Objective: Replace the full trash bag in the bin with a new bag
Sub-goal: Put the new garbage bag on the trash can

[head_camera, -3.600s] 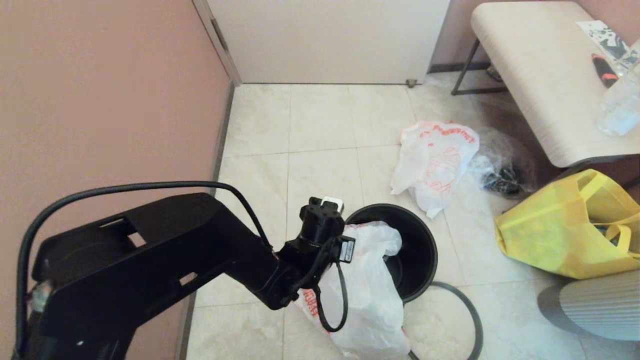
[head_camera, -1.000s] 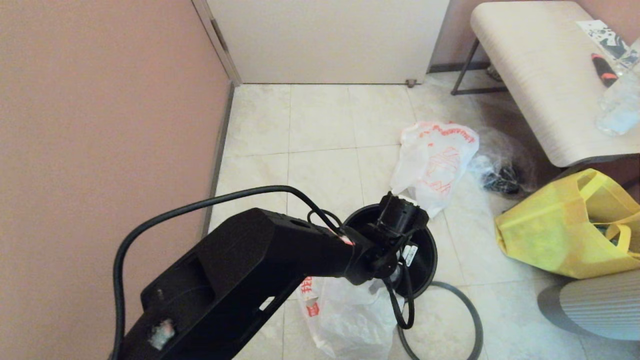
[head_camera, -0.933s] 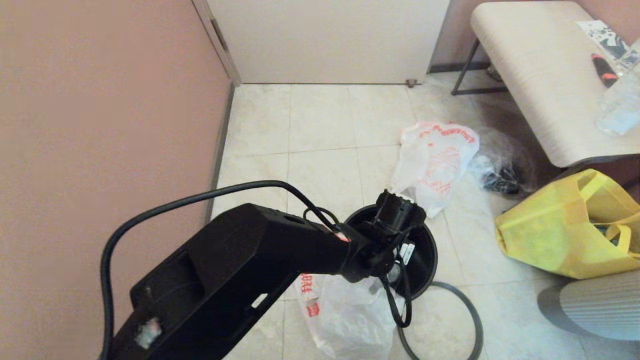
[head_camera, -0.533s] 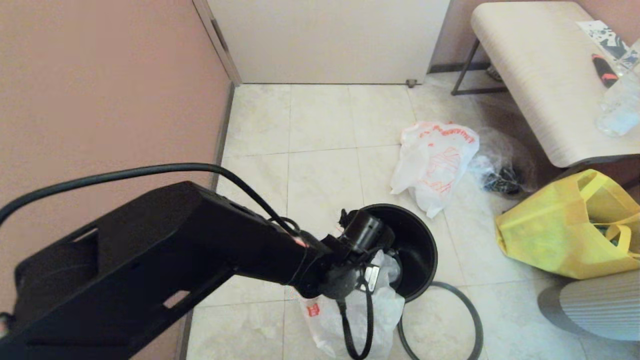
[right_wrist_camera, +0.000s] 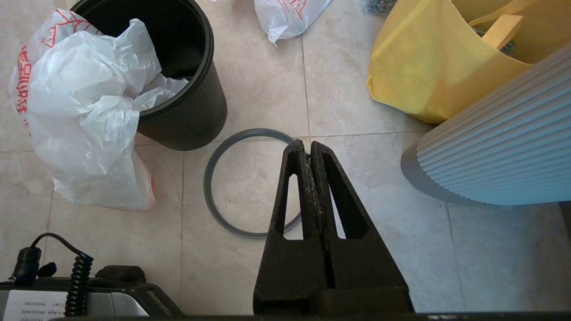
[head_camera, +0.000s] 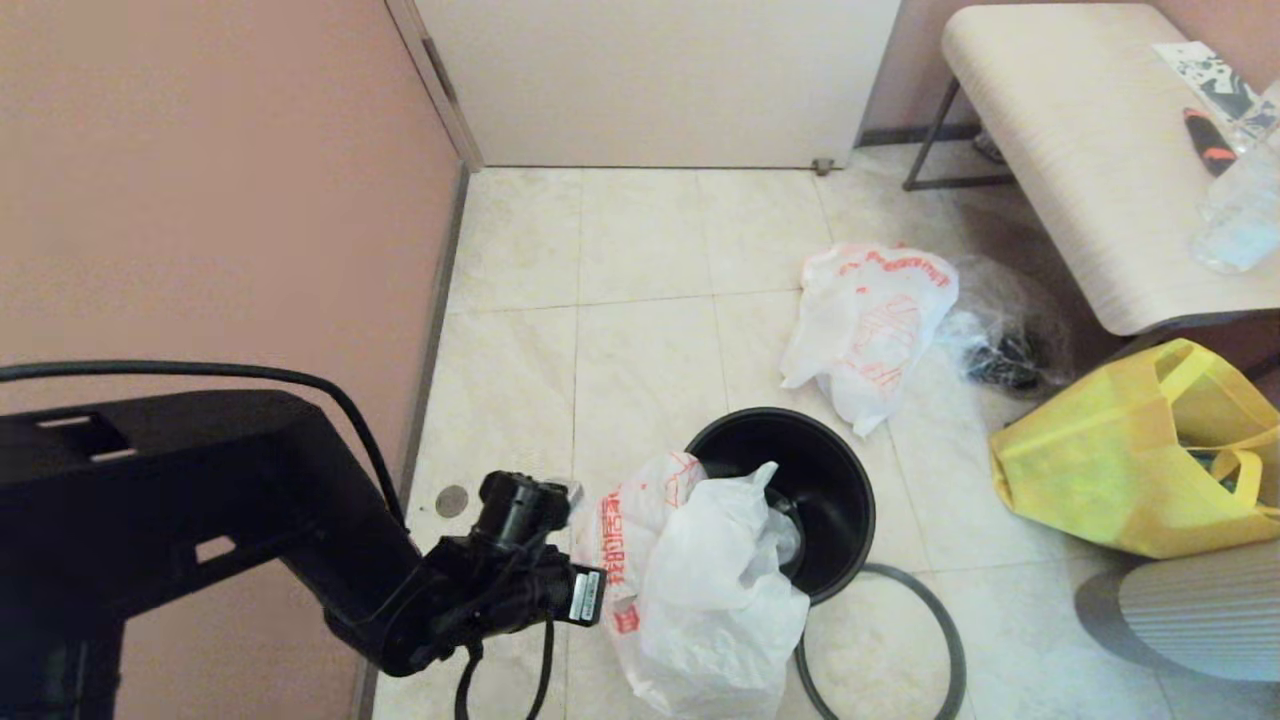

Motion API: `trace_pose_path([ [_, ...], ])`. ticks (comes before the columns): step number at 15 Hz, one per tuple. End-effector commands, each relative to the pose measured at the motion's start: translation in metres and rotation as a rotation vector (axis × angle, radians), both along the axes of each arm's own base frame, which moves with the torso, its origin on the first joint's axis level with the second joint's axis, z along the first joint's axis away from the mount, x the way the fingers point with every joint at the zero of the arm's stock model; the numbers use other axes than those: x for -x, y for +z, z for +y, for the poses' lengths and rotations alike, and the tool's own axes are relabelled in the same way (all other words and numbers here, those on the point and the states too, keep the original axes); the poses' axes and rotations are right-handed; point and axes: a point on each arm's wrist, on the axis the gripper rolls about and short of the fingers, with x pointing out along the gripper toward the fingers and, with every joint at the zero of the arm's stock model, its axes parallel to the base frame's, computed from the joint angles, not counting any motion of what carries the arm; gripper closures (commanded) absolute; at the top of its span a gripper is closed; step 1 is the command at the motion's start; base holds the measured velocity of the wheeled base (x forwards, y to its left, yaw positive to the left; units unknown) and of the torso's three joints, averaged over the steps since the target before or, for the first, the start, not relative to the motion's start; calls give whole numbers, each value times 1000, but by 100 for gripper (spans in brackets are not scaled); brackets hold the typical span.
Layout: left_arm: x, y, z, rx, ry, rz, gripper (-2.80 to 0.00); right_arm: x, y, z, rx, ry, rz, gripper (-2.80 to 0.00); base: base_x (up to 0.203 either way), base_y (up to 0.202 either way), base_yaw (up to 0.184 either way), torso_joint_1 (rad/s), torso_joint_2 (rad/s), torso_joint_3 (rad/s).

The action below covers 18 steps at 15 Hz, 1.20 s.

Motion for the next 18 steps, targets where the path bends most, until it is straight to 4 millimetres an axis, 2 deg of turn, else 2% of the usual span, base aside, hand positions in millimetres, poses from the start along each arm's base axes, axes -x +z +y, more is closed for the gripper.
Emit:
trace_pose_path([
  [1, -17, -29, 28, -49, 8, 18, -280, 0, 0, 0, 1, 0, 0, 0, 0, 0, 0, 0, 0, 0],
  [5, -38, -48, 35, -82, -4, 12, -280, 0, 0, 0, 1, 0, -1, 0, 0, 0, 0, 0, 0, 0],
  [7, -50, -59, 39, -31, -35, 13, -280, 0, 0, 0, 1, 2, -1, 0, 0, 0, 0, 0, 0, 0],
  [9, -65, -61, 50, 0, -75, -51, -280, 0, 0, 0, 1, 0, -1, 0, 0, 0, 0, 0, 0, 0],
  [11, -77, -73, 58, -26, -103, -71, -280, 0, 0, 0, 1, 0, -1, 0, 0, 0, 0, 0, 0, 0],
  [13, -85, -75, 56, -20, -113, -94, -280, 0, 0, 0, 1, 2, -1, 0, 0, 0, 0, 0, 0, 0],
  [16, -98, -77, 41, 7, -152, -131, -280, 0, 0, 0, 1, 0, -1, 0, 0, 0, 0, 0, 0, 0],
  [18, -99, -77, 33, 11, -172, -139, -280, 0, 0, 0, 1, 1, -1, 0, 0, 0, 0, 0, 0, 0],
])
